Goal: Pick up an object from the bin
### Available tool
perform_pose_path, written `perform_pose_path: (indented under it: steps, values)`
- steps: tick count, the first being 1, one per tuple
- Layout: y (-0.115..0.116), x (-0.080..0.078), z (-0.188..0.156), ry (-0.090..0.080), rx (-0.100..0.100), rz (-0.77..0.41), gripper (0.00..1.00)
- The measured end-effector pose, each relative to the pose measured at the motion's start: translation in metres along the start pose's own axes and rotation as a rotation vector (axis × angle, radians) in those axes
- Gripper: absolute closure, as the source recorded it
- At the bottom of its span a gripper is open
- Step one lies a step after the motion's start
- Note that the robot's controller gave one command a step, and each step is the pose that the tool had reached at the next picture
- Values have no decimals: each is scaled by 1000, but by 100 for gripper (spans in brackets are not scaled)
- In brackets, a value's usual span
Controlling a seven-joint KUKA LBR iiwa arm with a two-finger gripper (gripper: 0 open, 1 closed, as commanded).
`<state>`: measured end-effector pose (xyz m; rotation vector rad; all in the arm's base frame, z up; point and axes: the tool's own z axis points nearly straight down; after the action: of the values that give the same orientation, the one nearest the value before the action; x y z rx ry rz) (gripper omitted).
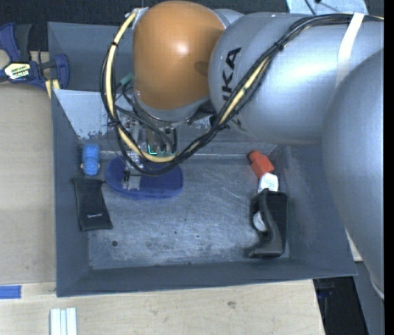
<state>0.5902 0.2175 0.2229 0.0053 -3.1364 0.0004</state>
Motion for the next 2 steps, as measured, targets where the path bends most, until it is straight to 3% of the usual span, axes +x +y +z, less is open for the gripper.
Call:
perform_pose_path:
  steps: [1, 2]
  values:
    - [-33, 14, 39, -3, 2, 0, 0]
    - [-39, -10, 155, -13, -3, -86, 0]
